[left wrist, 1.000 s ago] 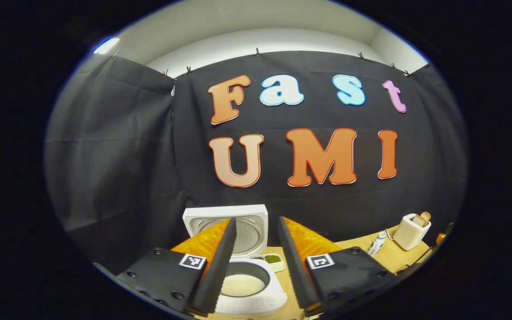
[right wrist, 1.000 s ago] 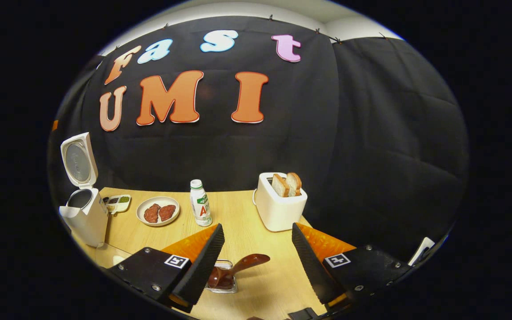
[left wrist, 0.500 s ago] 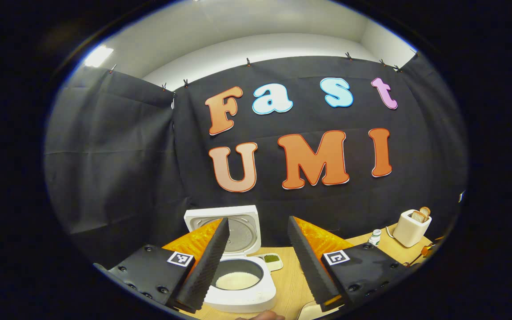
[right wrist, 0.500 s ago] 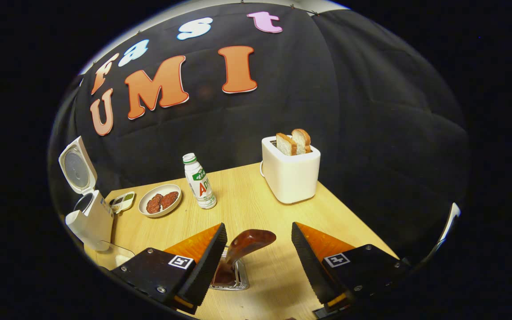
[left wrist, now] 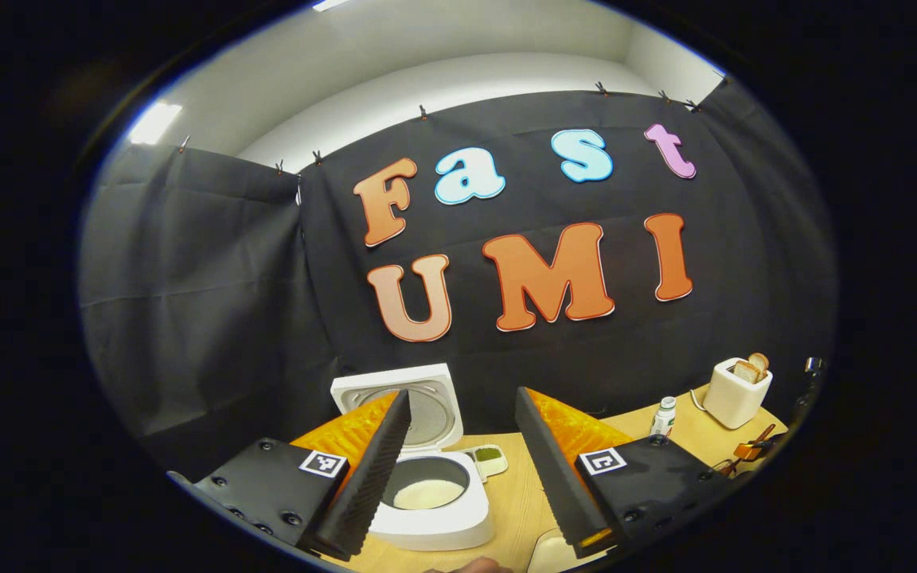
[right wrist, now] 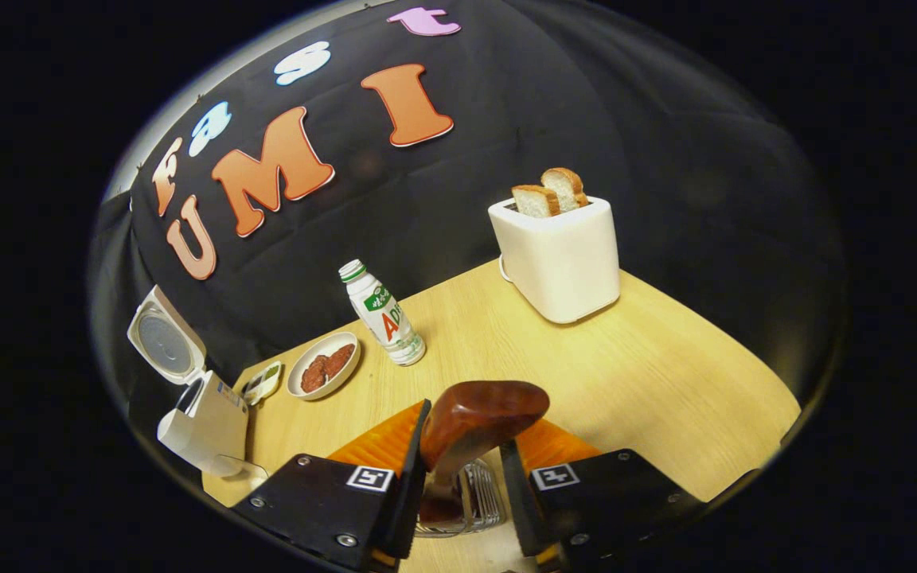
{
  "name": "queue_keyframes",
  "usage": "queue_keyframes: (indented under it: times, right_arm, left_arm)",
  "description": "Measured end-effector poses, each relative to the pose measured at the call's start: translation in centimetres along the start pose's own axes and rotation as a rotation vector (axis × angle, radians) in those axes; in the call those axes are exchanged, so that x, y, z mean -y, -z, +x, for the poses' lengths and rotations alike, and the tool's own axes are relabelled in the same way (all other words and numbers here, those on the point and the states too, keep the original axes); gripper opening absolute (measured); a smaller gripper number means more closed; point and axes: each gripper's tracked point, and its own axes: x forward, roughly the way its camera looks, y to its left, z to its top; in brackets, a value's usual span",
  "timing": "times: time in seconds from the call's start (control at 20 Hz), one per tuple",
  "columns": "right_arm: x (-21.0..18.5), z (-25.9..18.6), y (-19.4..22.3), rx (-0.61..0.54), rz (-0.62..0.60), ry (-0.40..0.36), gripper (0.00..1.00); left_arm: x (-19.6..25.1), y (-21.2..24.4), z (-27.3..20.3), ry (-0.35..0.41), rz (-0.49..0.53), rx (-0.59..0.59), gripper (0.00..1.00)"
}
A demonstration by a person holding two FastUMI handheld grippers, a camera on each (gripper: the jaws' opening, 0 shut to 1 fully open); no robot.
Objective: Close the left gripper, press the button to open the rice cooker; take a wooden spoon from the chopstick holder with the right hand, scoop a spoonful of rice and pour it into the rice cooker, then put the wooden spoon back into the chopstick holder.
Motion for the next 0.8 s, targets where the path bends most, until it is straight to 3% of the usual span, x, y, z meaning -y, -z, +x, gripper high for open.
queue_keyframes:
  times: [0.1,0.2,0.4,0.7,0.8]
  right_arm:
    - [-0.4,0.1,0.2,0.012,0.031,-0.018,0.35]
    - [-0.4,-0.2,0.2,0.031,0.058,-0.008,0.23]
    - [-0.1,-1.0,0.3,0.06,0.123,0.021,0.19]
    - [-1.2,-3.0,-1.7,0.14,0.116,0.045,0.16]
    - [-2.0,-3.9,-3.4,0.178,0.097,0.05,0.16]
  left_arm:
    - [0.9,-0.5,0.1,0.011,0.026,0.002,0.91]
    - [2.0,-0.9,0.3,0.036,0.044,0.004,0.87]
    - [3.7,-1.3,0.8,0.092,0.041,0.011,0.91]
    - [4.0,-0.6,1.6,0.131,-0.006,0.004,0.87]
    - [3.1,-0.2,1.9,0.131,-0.037,-0.001,0.95]
